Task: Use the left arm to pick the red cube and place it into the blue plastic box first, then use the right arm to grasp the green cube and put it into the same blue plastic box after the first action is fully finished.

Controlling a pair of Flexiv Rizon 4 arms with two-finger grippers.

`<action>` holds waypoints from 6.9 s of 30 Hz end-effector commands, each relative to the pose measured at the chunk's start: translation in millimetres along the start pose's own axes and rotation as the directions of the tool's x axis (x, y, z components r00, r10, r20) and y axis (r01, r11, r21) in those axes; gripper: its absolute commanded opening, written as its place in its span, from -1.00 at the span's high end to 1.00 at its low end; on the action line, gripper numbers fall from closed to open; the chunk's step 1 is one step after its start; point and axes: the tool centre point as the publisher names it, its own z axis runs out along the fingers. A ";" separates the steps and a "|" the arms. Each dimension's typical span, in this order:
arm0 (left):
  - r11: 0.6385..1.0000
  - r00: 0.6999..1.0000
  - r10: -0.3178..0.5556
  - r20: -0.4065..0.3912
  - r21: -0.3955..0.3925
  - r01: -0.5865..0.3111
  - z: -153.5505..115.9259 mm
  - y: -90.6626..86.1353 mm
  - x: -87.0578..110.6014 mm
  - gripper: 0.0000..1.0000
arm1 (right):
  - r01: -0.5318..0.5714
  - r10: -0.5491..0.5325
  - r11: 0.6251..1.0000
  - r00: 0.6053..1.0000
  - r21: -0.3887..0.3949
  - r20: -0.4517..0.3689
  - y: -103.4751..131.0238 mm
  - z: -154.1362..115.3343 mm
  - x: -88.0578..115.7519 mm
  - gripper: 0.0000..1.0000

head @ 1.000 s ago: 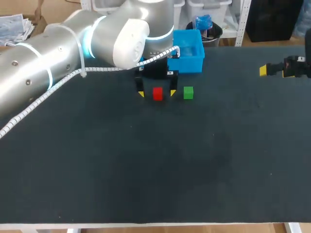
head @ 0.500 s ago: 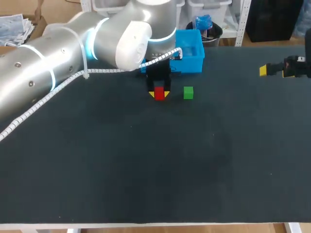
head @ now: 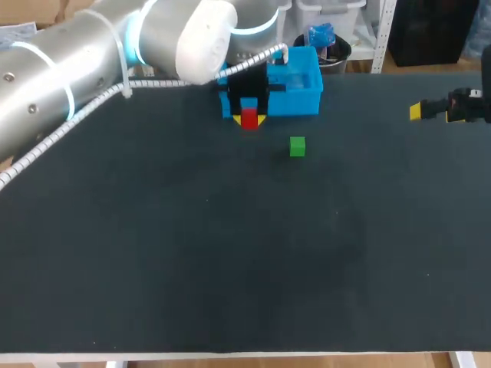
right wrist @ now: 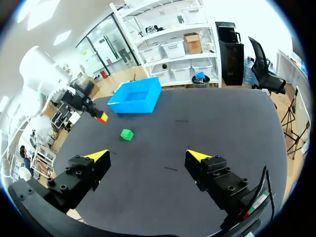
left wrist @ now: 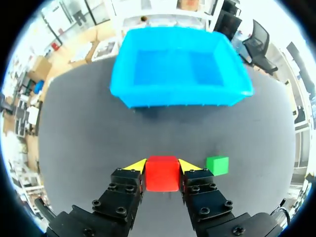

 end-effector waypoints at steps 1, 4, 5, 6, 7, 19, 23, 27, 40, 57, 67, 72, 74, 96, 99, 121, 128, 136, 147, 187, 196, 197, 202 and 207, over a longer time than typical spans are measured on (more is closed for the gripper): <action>0.999 0.999 0.022 0.038 0.022 -0.023 -35.1 6.3 2.4 1.00 | 0.000 0.000 1.000 1.000 0.003 -0.001 0.4 0.6 -0.3 -1.00; 0.998 0.996 0.046 0.072 0.029 -0.049 -51.3 6.5 -3.3 1.00 | 0.000 0.000 1.000 1.000 0.003 -0.001 0.4 0.6 -0.3 -1.00; 0.998 0.994 0.058 0.089 0.029 -0.061 -57.7 6.9 -5.3 1.00 | 0.000 0.000 1.000 1.000 0.003 -0.001 0.4 0.6 -0.3 -1.00; 0.997 0.993 0.062 0.097 0.036 -0.066 -60.1 7.3 -6.3 1.00 | 0.000 0.000 1.000 1.000 0.003 -0.001 0.4 0.6 -0.3 -1.00; 0.996 0.991 0.071 0.111 0.041 -0.076 -63.3 8.0 -7.9 1.00 | 0.000 0.000 1.000 1.000 0.003 -0.001 0.4 0.6 -0.3 -1.00; 0.953 0.910 0.154 0.384 0.186 -0.239 -78.6 15.1 -5.9 1.00 | 0.000 0.000 1.000 1.000 0.003 -0.001 0.4 0.6 -0.3 -1.00; 0.938 0.888 0.180 0.424 0.198 -0.285 -79.6 18.3 -4.6 1.00 | 0.000 0.000 1.000 1.000 0.003 -0.001 0.4 0.6 -0.3 -1.00; 0.931 0.868 0.195 0.457 0.193 -0.311 -86.1 19.5 -4.3 1.00 | 0.000 0.000 1.000 1.000 0.003 -0.001 0.4 0.6 -0.3 -1.00; 0.931 0.868 0.195 0.457 0.193 -0.311 -86.1 19.5 -4.3 1.00 | 0.000 0.000 1.000 1.000 0.003 -0.001 0.4 0.6 -0.3 -1.00; 0.914 0.839 0.235 0.490 0.182 -0.362 -66.7 18.7 -54.0 1.00 | 0.000 0.000 1.000 1.000 0.003 -0.001 0.4 0.6 -0.3 -1.00; 0.846 0.769 0.272 0.578 0.236 -0.477 -66.3 3.6 -95.3 1.00 | 0.000 0.000 1.000 1.000 0.003 -0.001 0.4 0.6 -0.3 -1.00; 0.846 0.769 0.272 0.578 0.236 -0.477 -66.3 3.6 -95.3 1.00 | 0.000 0.000 1.000 1.000 0.003 -0.001 0.4 0.6 -0.3 -1.00; 0.846 0.769 0.272 0.578 0.236 -0.477 -66.3 3.6 -95.3 1.00 | 0.000 0.000 1.000 1.000 0.003 -0.001 0.4 0.6 -0.3 -1.00; 0.841 0.762 0.286 0.582 0.229 -0.491 -52.5 -0.9 -115.5 1.00 | 0.000 0.000 1.000 1.000 0.003 -0.001 0.4 0.6 -0.3 -1.00; 0.833 0.755 0.300 0.583 0.226 -0.506 -43.8 -3.1 -126.2 1.00 | 0.000 0.000 1.000 1.000 0.003 -0.001 0.4 0.6 -0.3 -1.00; 0.820 0.776 0.340 0.531 0.236 -0.521 13.9 -11.2 -168.3 1.00 | 0.000 0.000 1.000 1.000 0.003 -0.001 0.4 0.6 -0.3 -1.00; 0.824 0.794 0.347 0.498 0.243 -0.513 33.2 -10.4 -169.1 1.00 | 0.000 0.000 1.000 1.000 0.003 -0.001 0.4 0.6 -0.3 -1.00; 0.830 0.816 0.350 0.459 0.252 -0.498 52.8 -9.1 -166.2 1.00 | 0.000 0.000 1.000 1.000 0.003 -0.001 0.4 0.6 -0.3 -1.00; 0.830 0.830 0.366 0.422 0.256 -0.496 62.0 -8.9 -159.6 0.53 | 0.000 0.000 1.000 1.000 0.003 -0.001 0.4 0.6 -0.3 -1.00; 0.751 0.671 0.286 0.685 0.274 -0.600 -88.4 90.7 -3.1 -1.00 | 0.000 0.000 1.000 1.000 0.003 -0.001 0.4 0.6 -0.3 -1.00; 0.728 0.646 0.301 0.701 0.269 -0.631 -95.1 133.5 48.8 -1.00 | 0.000 0.000 1.000 1.000 0.003 -0.001 0.4 0.6 -0.3 -1.00; 0.725 0.646 0.302 0.701 0.271 -0.633 -95.2 137.2 54.2 -1.00 | 0.000 0.000 1.000 1.000 0.003 -0.001 0.4 0.6 -0.3 -1.00; 0.712 0.661 0.295 0.689 0.303 -0.634 -95.6 151.7 80.0 -1.00 | 0.000 0.000 1.000 1.000 0.003 -0.001 0.4 0.6 -0.3 -1.00; 0.697 0.659 0.296 0.692 0.315 -0.644 -99.3 160.3 99.6 -1.00 | 0.000 0.000 1.000 1.000 0.003 -0.001 0.4 0.6 -0.3 -1.00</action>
